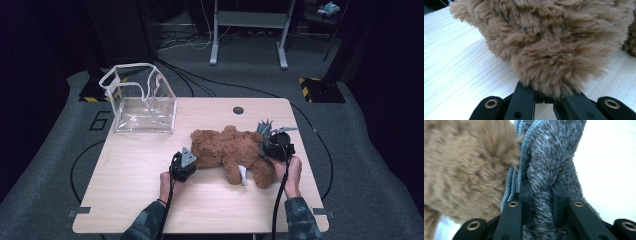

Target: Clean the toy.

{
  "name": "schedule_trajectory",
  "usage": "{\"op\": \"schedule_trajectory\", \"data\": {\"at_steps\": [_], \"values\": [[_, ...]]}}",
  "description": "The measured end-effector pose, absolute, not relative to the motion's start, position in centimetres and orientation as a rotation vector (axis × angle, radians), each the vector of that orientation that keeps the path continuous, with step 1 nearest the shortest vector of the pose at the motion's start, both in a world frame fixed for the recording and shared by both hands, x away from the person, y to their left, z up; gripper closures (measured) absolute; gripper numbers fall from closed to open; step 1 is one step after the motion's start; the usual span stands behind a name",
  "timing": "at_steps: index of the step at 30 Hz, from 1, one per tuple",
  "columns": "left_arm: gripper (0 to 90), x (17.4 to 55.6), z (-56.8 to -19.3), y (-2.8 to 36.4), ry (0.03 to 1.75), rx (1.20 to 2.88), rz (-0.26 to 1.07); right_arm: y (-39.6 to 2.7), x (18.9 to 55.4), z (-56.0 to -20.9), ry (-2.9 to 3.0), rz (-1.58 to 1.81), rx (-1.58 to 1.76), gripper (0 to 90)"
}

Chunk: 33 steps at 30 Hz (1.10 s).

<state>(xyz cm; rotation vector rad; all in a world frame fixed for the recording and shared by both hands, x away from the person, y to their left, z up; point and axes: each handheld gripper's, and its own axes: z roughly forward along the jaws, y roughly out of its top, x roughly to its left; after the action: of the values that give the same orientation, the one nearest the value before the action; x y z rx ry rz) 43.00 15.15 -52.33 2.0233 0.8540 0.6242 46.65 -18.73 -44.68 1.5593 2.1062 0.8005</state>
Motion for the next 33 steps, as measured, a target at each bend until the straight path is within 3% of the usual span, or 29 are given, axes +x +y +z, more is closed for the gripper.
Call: {"op": "schedule_trajectory", "data": {"at_steps": [7,20,33], "values": [[89.3,43.0,-52.3,15.2,0.85,2.025,0.618,-19.7,47.3,-47.3,2.13,0.679,1.598,74.2],[89.2,43.0,-52.3,15.2,0.847,2.019,0.608,-19.1,43.5,-41.5,2.078,0.825,1.484,74.1],[89.1,43.0,-52.3,15.3,0.845,2.013,0.604,-18.8,46.0,-46.0,2.131,0.693,1.565,74.4]]}}
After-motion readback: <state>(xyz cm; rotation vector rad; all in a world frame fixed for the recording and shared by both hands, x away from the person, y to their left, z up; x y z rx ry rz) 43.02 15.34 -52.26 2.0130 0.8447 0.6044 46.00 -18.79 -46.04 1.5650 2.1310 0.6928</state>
